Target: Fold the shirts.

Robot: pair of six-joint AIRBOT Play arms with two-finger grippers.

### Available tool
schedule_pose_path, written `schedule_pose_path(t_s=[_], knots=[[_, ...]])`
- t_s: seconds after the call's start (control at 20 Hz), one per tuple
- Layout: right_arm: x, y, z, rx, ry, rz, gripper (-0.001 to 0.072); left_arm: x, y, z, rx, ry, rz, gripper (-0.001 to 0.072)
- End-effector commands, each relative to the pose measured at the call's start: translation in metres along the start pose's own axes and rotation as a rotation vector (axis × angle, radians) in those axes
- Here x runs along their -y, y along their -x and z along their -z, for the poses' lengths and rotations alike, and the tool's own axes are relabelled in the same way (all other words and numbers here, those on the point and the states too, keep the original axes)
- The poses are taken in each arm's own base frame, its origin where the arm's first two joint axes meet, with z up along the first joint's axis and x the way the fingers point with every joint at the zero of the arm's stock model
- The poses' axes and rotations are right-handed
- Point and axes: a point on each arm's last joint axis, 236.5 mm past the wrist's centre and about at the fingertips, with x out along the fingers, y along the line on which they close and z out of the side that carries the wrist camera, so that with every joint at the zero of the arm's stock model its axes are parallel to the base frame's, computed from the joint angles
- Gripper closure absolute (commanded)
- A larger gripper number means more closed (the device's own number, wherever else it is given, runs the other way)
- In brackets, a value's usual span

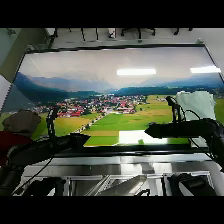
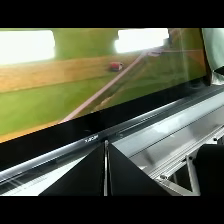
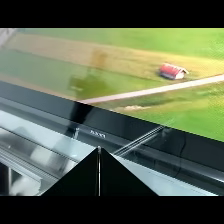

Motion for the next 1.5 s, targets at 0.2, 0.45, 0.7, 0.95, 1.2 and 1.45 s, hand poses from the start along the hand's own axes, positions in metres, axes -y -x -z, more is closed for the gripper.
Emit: schedule_pose_path(t_s=[0.2, 0.45, 0.7, 0.95, 1.2, 1.45], knots=[[0.000, 0.000, 0.001, -0.002, 0.000, -0.001, 0.0693, -0.062, 0.018, -0.015, 0.010, -0.110, -0.294, 0.0694], [0.000, 0.000, 0.001, -0.002, -0.001, -0.001, 0.0693, -0.209, 0.120, -0.082, -0.033, -0.111, -0.968, 0.0003], [0.000, 0.000, 0.001, -0.002, 0.000, -0.001, 0.0693, -0.336, 0.151, -0.092, -0.171, 0.063, -1.170, 0.0005], [0.000, 0.000, 0.001, -0.002, 0.000, -0.001, 0.0693, -0.429, 0.139, -0.098, -0.212, 0.184, -1.178, 0.0006], [0.000, 0.000, 0.001, -0.002, -0.001, -0.001, 0.0693, -0.462, 0.125, -0.094, -0.320, 0.264, -1.172, 0.0684], [0.000, 0.000, 0.000, 0.000, 0.000, -0.001, 0.0693, -0.403, 0.141, -0.166, -0.191, 0.201, -1.171, 0.0695]])
